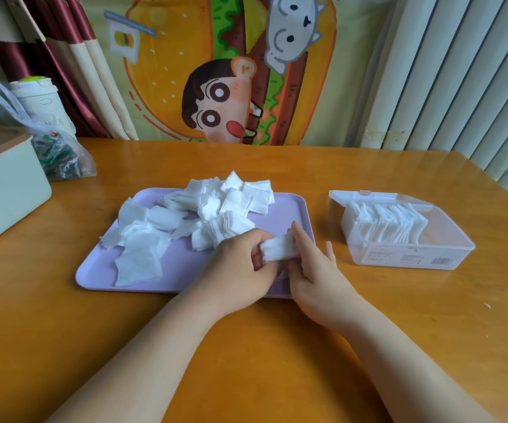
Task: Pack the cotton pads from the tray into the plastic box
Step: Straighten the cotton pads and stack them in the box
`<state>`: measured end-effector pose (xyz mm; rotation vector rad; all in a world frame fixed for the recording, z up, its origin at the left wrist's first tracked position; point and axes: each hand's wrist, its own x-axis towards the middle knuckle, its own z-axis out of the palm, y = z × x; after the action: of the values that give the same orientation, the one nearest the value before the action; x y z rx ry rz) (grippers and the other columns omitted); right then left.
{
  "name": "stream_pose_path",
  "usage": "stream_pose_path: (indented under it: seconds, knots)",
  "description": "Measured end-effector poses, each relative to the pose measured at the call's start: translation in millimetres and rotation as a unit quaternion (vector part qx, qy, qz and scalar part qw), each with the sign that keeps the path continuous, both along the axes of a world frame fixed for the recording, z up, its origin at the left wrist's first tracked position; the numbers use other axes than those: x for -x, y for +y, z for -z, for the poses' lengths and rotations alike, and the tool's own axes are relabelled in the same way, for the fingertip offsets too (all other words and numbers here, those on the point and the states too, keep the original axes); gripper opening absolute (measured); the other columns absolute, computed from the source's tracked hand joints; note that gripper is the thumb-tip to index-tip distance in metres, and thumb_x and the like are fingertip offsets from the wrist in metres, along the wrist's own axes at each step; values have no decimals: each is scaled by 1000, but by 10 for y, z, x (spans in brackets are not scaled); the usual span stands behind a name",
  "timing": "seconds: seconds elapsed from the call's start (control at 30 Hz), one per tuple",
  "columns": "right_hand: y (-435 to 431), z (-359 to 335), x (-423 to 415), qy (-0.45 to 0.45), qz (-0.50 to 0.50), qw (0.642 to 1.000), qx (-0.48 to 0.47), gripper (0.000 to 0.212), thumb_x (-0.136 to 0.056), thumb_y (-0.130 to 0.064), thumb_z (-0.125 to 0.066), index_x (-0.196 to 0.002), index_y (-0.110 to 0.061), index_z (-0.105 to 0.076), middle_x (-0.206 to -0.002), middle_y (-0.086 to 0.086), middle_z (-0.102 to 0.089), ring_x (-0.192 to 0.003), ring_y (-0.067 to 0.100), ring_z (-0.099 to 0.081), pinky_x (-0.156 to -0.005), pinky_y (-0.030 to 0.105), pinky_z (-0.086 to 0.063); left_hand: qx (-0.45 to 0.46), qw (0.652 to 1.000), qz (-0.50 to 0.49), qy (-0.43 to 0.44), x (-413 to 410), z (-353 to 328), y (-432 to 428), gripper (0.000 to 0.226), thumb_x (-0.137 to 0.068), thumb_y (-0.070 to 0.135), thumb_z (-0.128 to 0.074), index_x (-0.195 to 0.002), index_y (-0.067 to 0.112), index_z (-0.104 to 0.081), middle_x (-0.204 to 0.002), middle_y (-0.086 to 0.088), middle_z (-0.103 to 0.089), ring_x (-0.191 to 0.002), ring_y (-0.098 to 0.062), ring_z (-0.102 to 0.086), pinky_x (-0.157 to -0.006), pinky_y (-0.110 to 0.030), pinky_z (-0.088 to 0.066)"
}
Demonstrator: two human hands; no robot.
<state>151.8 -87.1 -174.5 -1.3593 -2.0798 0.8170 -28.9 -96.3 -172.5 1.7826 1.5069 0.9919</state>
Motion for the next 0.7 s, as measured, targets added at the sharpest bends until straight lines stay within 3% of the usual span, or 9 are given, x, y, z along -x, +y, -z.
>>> stream_pose_path:
  seconds: [0.07, 0.13, 0.2, 0.27, 0.33, 0.4, 0.47, 0.57, 0.7]
  knots:
    - [-5, -16, 9, 8, 1, 1000, -12, 71, -105, -3, -42, -167, -22, -15, -108, -25, -60, -139, 5, -45, -132, 41, 5, -2, 1000, 19, 9, 2, -7, -2, 11, -87, 36, -65, -98, 36, -65, -76, 2, -67, -73, -26, -65, -70, -55, -58]
    - [-23, -49, 22, 58, 36, 997, -35, 66, -103, -6, -52, -162, -28, -34, -130, -22, -59, -142, 7, -47, -130, 37, -20, -4, 999, 38, 12, 45, -31, -10, 15, -89, 29, -66, -102, 37, -66, -78, 6, -68, -67, -18, -64, -66, -44, -58]
    - [-24, -57, 10, 102, 73, 990, -64, 55, -98, -10, -64, -148, -31, -53, -135, -18, -62, -128, -1, -56, -111, 17, -41, -32, 999, 30, 20, 79, -46, -20, 30, -89, 17, -66, -109, 38, -68, -81, 15, -64, -60, -5, -55, -65, -29, -53]
    - [-19, -55, 1, 123, 96, 985, -78, 45, -93, -15, -72, -133, -31, -61, -122, -19, -67, -112, -6, -60, -92, 4, -43, -109, 991, -54, 56, 143, -57, 12, 33, -87, 18, -65, -116, 33, -70, -90, 17, -62, -69, -3, -55, -71, -29, -54]
    - [-20, -54, 25, 141, 109, 982, -64, 36, -92, -17, -75, -122, -31, -62, -110, -19, -67, -100, -7, -62, -83, 4, -45, -189, 956, -166, 149, 263, -67, 62, 31, -87, 25, -67, -118, 27, -71, -107, 13, -62, -92, -13, -60, -77, -36, -55]
    - [-14, -50, 43, 159, 119, 979, -42, 29, -93, -18, -75, -115, -31, -60, -106, -17, -67, -92, -5, -65, -78, 8, -48, -175, 937, -206, 222, 363, -36, 126, 40, -90, 33, -69, -130, 27, -67, -130, 3, -59, -114, -26, -57, -87, -44, -55]
    - [14, -51, 55, 179, 132, 974, -28, 25, -94, -20, -74, -113, -29, -60, -105, -14, -69, -90, -3, -66, -77, 9, -50, -126, 946, -180, 237, 408, 11, 146, 46, -94, 40, -67, -139, 32, -62, -144, 3, -53, -125, -31, -50, -98, -49, -51]
    - [48, -65, 62, 208, 146, 967, 1, 21, -94, -22, -75, -110, -27, -62, -101, -9, -71, -84, -1, -66, -71, 11, -50, -111, 956, -138, 234, 410, 73, 169, 39, -97, 38, -65, -135, 32, -65, -139, 12, -58, -123, -27, -49, -101, -48, -46]
    - [87, -84, 72, 222, 163, 961, 23, 18, -93, -23, -76, -106, -26, -63, -97, -4, -72, -82, 7, -67, -70, 18, -50, -123, 973, -99, 168, 398, 38, 145, 34, -88, 39, -74, -121, 30, -72, -123, 17, -65, -114, -18, -55, -98, -42, -49]
